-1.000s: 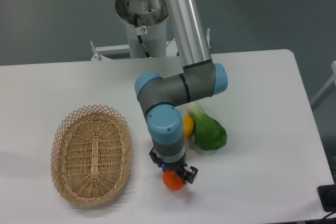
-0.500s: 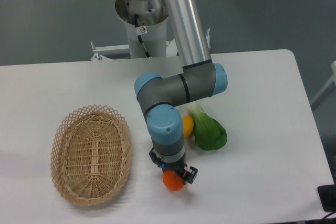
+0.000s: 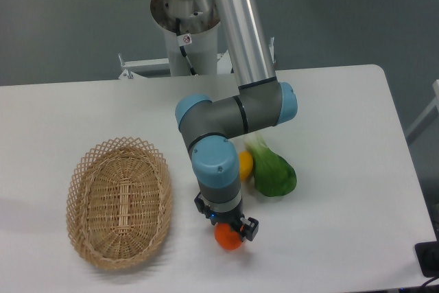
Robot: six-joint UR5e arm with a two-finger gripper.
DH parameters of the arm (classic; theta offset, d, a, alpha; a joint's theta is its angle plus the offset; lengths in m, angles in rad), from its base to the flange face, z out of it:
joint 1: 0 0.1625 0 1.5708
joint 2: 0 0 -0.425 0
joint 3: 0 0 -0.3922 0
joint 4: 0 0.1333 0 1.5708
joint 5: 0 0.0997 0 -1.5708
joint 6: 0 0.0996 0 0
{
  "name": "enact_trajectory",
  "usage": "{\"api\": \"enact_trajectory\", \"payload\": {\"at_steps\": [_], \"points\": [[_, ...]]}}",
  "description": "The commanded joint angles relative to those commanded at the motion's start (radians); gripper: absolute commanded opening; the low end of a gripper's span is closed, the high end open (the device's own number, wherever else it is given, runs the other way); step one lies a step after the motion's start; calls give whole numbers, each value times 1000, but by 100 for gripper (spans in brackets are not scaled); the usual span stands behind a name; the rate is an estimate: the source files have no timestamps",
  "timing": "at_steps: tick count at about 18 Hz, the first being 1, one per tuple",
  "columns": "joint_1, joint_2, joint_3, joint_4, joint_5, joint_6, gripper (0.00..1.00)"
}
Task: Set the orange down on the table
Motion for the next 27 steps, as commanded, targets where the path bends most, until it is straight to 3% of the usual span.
{"api": "enact_trajectory", "payload": {"at_steps": [4, 7, 10, 12, 15, 16, 27], "points": [[0, 9, 2, -2, -2, 3, 85], [2, 34, 61, -15, -11, 3, 98], [14, 60, 101, -32, -40, 3, 100], [34, 86, 130, -83, -66, 5, 100], [57, 109, 199, -227, -100, 15, 100], [60, 110, 215, -247, -103, 18, 100], [109, 192, 206, -288, -107, 69, 100]]}}
